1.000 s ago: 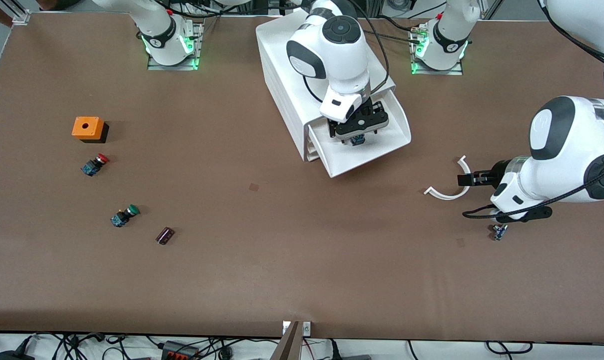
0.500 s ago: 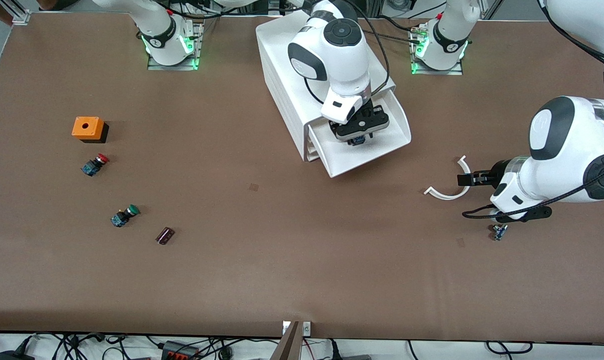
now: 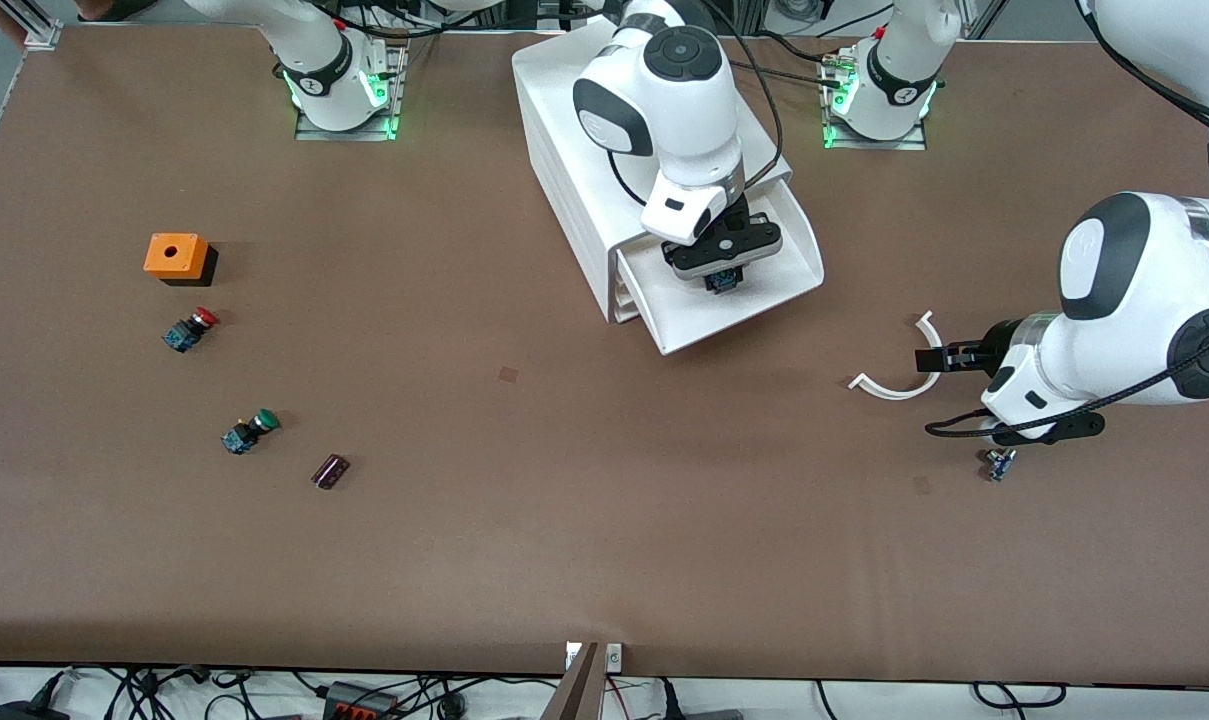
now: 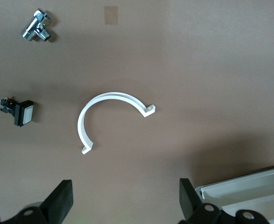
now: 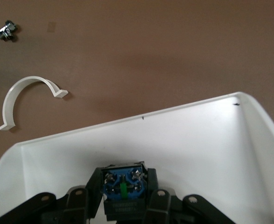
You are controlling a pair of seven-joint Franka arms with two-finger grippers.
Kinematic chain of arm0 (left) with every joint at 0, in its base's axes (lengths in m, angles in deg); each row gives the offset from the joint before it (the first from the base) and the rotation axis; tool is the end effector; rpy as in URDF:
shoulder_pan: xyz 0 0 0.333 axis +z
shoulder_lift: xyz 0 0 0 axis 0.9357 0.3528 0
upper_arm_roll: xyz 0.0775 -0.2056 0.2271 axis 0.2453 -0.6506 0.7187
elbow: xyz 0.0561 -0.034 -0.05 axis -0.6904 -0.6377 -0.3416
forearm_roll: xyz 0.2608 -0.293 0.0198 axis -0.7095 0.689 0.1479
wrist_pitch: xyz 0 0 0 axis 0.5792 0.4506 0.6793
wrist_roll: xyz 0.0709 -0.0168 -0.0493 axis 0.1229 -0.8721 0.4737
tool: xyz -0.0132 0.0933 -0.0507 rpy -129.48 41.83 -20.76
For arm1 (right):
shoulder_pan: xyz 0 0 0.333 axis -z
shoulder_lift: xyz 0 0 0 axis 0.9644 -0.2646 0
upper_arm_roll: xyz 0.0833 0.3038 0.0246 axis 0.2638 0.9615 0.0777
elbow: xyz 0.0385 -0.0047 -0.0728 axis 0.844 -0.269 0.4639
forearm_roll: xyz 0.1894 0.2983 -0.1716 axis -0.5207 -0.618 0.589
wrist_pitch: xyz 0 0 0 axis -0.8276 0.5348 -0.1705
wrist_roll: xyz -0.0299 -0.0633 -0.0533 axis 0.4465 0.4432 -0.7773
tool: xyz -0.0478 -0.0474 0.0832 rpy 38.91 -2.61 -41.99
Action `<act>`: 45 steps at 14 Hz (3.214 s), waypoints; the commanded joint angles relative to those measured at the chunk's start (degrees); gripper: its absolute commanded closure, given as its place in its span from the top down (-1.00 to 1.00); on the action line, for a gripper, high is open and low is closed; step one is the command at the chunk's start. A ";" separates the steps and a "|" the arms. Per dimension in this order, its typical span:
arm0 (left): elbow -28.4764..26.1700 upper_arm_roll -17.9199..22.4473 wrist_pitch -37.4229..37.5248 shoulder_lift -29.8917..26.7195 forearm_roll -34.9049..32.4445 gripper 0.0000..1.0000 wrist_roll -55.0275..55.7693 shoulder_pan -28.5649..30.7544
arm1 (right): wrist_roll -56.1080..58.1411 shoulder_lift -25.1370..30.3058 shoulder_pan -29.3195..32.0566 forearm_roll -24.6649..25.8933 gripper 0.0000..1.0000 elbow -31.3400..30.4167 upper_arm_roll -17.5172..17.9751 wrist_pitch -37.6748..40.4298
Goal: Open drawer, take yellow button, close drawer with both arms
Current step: 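Lift the button up out of the drawer with the right gripper, then carry the button away with the right gripper while the left gripper pushes the drawer shut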
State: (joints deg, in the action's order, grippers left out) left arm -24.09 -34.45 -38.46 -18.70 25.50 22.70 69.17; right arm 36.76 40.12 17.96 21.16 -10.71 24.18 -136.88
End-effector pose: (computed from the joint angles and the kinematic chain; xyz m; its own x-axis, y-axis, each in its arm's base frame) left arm 0.6482 -0.0549 0.4126 0.9382 0.1365 -0.3180 0.1455 -0.9893 0.0046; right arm 0.4598 0.6464 0.4186 0.9511 0.1810 0.2501 0.2341 -0.9510 -0.2020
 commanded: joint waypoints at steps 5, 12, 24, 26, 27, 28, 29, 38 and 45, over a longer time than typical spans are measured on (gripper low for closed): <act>2.42 -0.34 0.99 -0.40 -2.93 1.00 -0.25 -1.14 | 1.04 5.60 7.46 0.19 -1.00 6.08 -0.32 14.87; -4.58 -1.22 -11.99 -1.18 -2.41 1.00 15.18 -7.46 | 17.54 8.77 21.09 -0.25 -1.00 0.65 -0.67 27.11; -18.92 -9.65 -29.07 -2.59 -2.41 1.00 37.27 -11.60 | 44.73 12.56 34.90 -0.33 -1.00 -24.67 -0.58 15.52; -19.36 -11.76 -29.07 -2.68 -2.41 1.00 39.81 -11.60 | 44.73 11.51 35.34 -1.29 -1.00 -26.78 -0.58 12.71; -19.37 -12.38 -28.89 -2.76 -2.41 1.00 40.69 -11.60 | 44.73 10.45 35.52 -2.87 -1.00 -27.92 -0.67 10.70; -19.45 -13.17 -28.63 -3.20 -2.41 1.00 40.87 -11.34 | 44.82 9.75 36.04 -3.06 -1.00 -28.98 -0.67 8.76; -20.24 -13.70 -28.54 -3.73 -2.41 1.00 40.87 -11.25 | 44.73 9.13 36.13 -3.06 -1.00 -29.95 -0.67 7.26; -25.16 -19.23 -28.19 -4.61 -2.24 1.00 40.87 -10.64 | 44.64 3.77 37.28 -4.64 -1.00 -31.10 -0.58 1.02; -26.05 -22.75 -25.12 -5.13 -1.80 1.00 40.96 -9.93 | 42.89 2.09 37.01 -4.73 -0.35 -30.66 -0.58 -1.90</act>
State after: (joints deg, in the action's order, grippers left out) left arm -48.30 -55.28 -65.53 -21.30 24.33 63.04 57.72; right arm 80.34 41.66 54.39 17.32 -41.18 22.79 -138.52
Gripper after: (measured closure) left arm 0.000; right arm 0.586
